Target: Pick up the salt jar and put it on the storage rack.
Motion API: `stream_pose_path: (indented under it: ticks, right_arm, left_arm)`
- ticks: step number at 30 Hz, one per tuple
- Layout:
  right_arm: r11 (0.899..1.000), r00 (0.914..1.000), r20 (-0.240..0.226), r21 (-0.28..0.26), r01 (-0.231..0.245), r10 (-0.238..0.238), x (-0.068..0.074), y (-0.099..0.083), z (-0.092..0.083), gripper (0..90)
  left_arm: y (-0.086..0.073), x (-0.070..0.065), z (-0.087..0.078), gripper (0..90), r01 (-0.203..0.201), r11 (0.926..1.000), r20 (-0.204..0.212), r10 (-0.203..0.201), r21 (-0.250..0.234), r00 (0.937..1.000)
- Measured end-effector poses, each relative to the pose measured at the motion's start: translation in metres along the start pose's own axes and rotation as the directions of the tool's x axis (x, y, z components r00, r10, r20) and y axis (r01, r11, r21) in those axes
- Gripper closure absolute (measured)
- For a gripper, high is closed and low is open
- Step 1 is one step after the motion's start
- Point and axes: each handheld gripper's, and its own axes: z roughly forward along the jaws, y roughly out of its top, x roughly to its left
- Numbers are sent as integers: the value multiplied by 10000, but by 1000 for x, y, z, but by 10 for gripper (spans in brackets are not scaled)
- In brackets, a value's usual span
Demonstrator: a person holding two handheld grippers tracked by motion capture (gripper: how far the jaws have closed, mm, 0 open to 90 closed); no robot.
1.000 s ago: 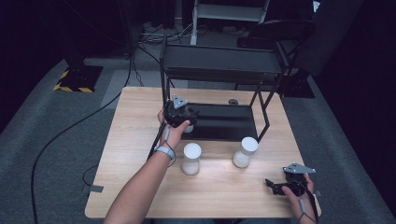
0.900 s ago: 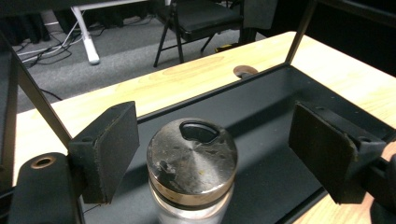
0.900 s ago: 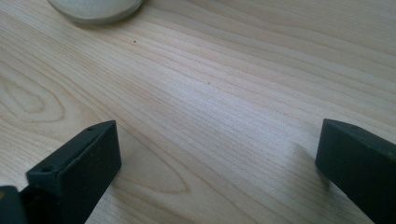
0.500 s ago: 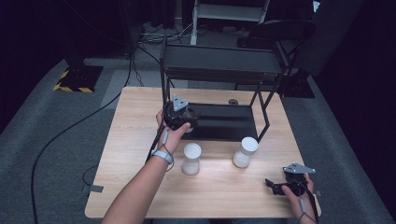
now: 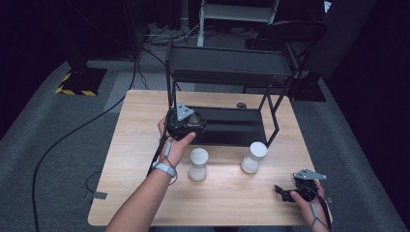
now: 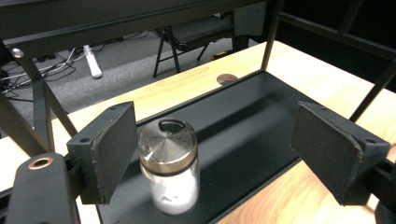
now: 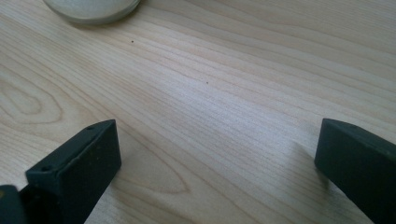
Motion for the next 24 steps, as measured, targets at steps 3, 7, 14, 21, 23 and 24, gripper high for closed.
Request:
stream_pose_path:
  ticks: [3,7,14,21,23,24]
  right_arm:
    - [10000,10000,15,-8,9,-9,0,0,0,3]
    - [10000,10000,9,-13,5,-5,0,0,0,2]
    - [10000,10000,37,-21,-31,31,1,-1,0,2]
    - [10000,10000,38,-22,-32,32,1,-1,0,2]
    - [10000,10000,34,-21,-32,32,1,-1,0,2]
    - [10000,10000,33,-20,-34,34,1,-1,0,2]
  left_arm:
    - [0,0,-8,150,-86,9999,72,87,-69,9999]
    - [-1,1,-21,148,-268,9996,166,270,-111,9995]
    - [-3,4,-37,146,-298,9995,128,299,-118,9995]
    - [-3,4,-49,139,-366,9993,104,367,-115,9993]
    - [-4,3,-52,137,-364,9992,111,366,-156,9993]
    - [-4,3,-53,136,-380,9991,116,382,-170,9992]
